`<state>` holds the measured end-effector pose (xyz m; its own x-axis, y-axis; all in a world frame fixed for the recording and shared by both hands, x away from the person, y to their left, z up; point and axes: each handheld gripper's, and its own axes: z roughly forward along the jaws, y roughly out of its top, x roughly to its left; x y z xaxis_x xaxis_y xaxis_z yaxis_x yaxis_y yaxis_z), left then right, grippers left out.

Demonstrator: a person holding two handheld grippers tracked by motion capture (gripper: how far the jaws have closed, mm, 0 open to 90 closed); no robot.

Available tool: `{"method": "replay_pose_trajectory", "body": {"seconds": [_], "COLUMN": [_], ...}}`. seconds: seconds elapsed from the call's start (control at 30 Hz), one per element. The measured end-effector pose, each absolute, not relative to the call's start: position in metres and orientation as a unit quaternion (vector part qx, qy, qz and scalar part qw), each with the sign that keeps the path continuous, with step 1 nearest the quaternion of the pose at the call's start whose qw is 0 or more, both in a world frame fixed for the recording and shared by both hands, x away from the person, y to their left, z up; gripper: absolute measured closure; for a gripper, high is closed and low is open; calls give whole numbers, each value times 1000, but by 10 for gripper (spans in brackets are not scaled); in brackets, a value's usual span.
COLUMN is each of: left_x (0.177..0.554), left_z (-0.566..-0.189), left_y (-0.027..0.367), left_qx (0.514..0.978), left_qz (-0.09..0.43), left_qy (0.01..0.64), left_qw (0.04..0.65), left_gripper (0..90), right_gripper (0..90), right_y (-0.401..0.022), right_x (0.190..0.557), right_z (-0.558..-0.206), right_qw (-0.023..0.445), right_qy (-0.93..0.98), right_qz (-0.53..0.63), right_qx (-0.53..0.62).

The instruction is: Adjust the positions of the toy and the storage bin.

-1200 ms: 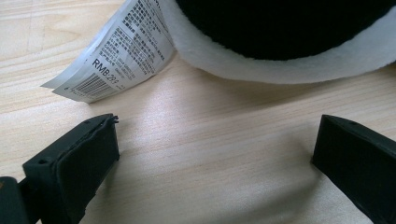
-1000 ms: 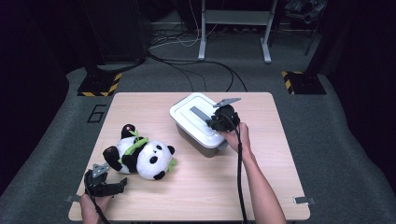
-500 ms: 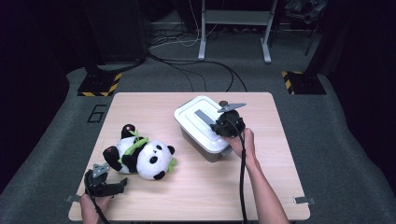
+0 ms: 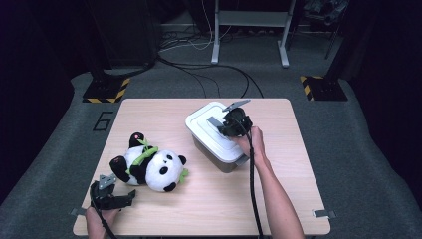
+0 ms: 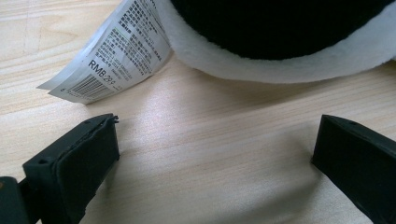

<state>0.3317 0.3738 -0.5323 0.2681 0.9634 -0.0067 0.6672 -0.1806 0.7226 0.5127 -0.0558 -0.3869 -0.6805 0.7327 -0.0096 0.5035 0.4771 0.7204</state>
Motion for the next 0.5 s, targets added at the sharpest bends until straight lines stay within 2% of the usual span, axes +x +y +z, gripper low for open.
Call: {"method": "replay_pose_trajectory", "body": {"seconds": [0.5], "left_x": [332], "left_z": [-532], "left_y": [374], "left_qx": [731], "left_qz": [234], "left_qy": [558], "left_qw": [316], "left_gripper": [0], "right_gripper": [669], "right_y": [-61], "right_x": [489], "right_z": [-390], "right_qw": [173], "right_qy": [826], "right_qz": [364], "right_qx": [394]}}
